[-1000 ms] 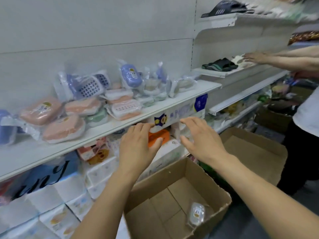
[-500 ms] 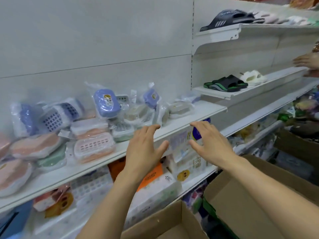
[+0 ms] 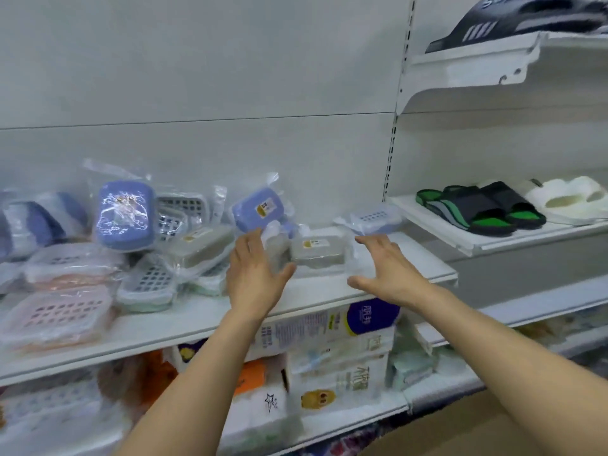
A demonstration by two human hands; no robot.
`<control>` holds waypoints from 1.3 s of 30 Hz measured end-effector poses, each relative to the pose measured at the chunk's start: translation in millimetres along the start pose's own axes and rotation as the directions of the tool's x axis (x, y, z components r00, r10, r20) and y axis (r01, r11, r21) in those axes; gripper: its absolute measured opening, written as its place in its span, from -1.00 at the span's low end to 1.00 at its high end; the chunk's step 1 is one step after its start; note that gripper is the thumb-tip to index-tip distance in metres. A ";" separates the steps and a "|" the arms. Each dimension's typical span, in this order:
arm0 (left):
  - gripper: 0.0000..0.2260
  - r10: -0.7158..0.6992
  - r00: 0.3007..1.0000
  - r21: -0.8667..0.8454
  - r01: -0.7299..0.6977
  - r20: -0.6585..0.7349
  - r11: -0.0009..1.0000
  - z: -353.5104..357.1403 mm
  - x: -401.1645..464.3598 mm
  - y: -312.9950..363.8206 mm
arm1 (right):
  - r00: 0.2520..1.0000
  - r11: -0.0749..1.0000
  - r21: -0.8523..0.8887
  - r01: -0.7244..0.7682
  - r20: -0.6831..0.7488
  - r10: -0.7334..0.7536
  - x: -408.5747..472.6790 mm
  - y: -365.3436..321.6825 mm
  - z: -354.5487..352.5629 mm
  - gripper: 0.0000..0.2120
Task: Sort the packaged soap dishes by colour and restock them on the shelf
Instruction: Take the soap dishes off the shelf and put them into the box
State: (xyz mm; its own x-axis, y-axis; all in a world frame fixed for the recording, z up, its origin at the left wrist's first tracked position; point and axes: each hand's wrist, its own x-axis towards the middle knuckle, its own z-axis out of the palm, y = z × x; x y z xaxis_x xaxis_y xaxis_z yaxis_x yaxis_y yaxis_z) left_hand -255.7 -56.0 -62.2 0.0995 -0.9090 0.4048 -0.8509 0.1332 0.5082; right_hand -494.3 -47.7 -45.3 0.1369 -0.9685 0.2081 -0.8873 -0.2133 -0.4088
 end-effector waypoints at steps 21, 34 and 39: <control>-0.43 -0.360 0.929 -0.522 0.348 0.084 0.779 -30.9 -20.6 -13.7 | 0.984 0.979 -0.206 0.002 0.172 0.034 40.3 -10.3 22.2 -0.15; -0.55 -0.526 0.807 -0.926 0.366 0.269 0.089 -174.6 -152.3 -115.5 | 0.996 0.944 0.327 -0.031 0.091 0.001 -81.8 -209.0 54.5 -0.22; -0.49 -0.576 0.777 -0.884 0.428 0.254 0.188 -258.6 -220.7 -199.2 | 0.990 0.915 0.403 0.021 0.116 -0.074 -138.3 -314.9 107.9 -0.22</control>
State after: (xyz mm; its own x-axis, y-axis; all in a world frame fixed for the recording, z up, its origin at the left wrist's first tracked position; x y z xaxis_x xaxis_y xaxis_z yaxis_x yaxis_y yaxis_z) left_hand 25.2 220.2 -56.1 0.4363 -0.8834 -0.1711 0.3386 -0.0150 0.9408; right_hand -186.2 139.6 -41.2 0.2527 -0.9583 0.1334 -0.6313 -0.2678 -0.7278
